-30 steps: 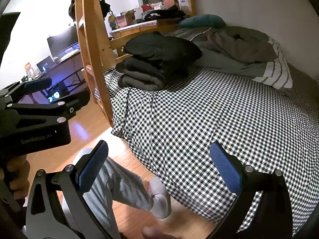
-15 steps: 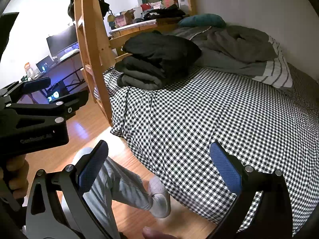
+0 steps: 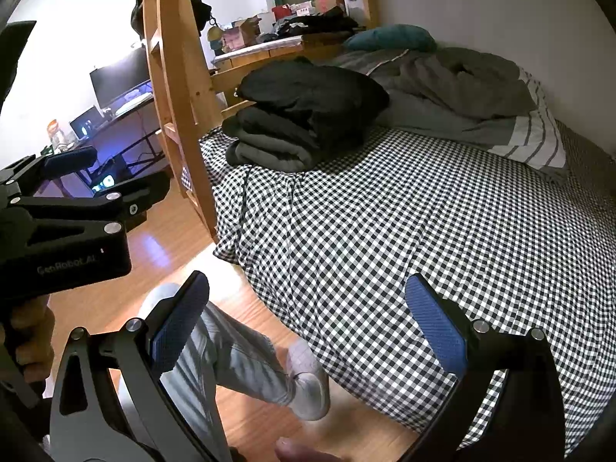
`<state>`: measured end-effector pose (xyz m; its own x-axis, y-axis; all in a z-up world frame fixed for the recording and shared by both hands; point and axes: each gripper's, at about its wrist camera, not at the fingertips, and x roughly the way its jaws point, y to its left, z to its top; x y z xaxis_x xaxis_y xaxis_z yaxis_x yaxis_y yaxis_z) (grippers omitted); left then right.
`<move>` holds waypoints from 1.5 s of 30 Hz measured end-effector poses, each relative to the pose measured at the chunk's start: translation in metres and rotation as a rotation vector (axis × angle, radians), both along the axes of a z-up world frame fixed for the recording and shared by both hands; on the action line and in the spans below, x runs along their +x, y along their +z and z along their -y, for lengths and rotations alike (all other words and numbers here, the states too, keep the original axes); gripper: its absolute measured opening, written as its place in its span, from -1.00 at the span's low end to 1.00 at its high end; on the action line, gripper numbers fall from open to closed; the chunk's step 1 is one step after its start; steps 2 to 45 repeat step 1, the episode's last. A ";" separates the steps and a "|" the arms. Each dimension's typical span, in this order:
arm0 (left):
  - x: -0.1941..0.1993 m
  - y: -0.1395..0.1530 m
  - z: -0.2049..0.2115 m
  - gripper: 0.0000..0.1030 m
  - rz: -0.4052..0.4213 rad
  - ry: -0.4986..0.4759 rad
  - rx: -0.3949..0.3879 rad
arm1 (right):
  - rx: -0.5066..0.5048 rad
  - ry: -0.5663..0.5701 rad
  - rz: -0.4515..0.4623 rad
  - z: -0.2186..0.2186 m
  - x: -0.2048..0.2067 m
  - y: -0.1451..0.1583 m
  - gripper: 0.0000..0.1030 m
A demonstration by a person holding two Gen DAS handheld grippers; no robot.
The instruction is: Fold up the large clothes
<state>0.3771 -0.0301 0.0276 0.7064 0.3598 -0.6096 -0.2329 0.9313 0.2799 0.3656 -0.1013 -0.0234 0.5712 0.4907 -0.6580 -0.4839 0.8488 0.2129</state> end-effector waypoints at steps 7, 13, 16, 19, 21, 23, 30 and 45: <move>0.001 0.000 -0.001 0.91 0.000 -0.002 -0.001 | 0.001 0.000 0.001 0.000 0.000 0.000 0.95; 0.001 0.000 -0.001 0.91 0.000 -0.002 -0.001 | 0.001 0.000 0.001 0.000 0.000 0.000 0.95; 0.001 0.000 -0.001 0.91 0.000 -0.002 -0.001 | 0.001 0.000 0.001 0.000 0.000 0.000 0.95; 0.001 0.000 -0.001 0.91 0.000 -0.002 -0.001 | 0.001 0.000 0.001 0.000 0.000 0.000 0.95; 0.001 0.000 -0.001 0.91 0.000 -0.002 -0.001 | 0.001 0.000 0.001 0.000 0.000 0.000 0.95; 0.001 0.000 -0.001 0.91 0.000 -0.002 -0.001 | 0.001 0.000 0.001 0.000 0.000 0.000 0.95; 0.001 0.000 -0.001 0.91 0.000 -0.002 -0.001 | 0.001 0.000 0.001 0.000 0.000 0.000 0.95; 0.001 0.000 -0.001 0.91 0.000 -0.002 -0.001 | 0.001 0.000 0.001 0.000 0.000 0.000 0.95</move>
